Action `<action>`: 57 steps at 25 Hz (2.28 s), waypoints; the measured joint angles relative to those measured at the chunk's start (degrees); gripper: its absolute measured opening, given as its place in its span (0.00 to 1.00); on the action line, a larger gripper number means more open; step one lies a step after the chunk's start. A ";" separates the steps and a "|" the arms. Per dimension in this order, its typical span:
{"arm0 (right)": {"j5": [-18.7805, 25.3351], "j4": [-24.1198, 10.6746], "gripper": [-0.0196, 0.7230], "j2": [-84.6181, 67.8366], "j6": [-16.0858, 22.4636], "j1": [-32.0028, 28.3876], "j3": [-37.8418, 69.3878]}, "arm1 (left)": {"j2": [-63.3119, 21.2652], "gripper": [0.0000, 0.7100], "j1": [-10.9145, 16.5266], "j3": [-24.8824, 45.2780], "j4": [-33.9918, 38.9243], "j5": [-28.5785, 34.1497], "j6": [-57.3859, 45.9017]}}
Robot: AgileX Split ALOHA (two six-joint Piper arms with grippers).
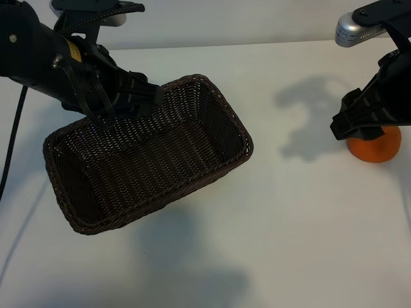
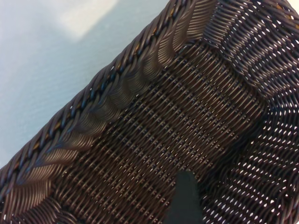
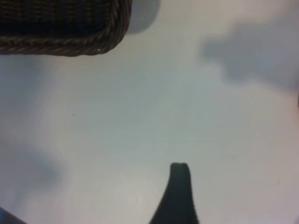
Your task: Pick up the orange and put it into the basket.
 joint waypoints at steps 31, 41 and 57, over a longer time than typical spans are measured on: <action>0.15 -0.01 0.82 0.00 0.00 0.00 -0.07 | -20.81 0.83 -0.06 11.50 22.98 19.18 -30.33; 0.15 -0.01 0.82 0.00 0.00 0.00 -0.07 | -25.68 0.83 -0.06 26.45 28.15 9.76 -47.65; 0.15 -0.06 0.82 0.00 0.00 0.00 -0.07 | -18.77 0.83 9.37 29.65 21.91 -5.15 -45.25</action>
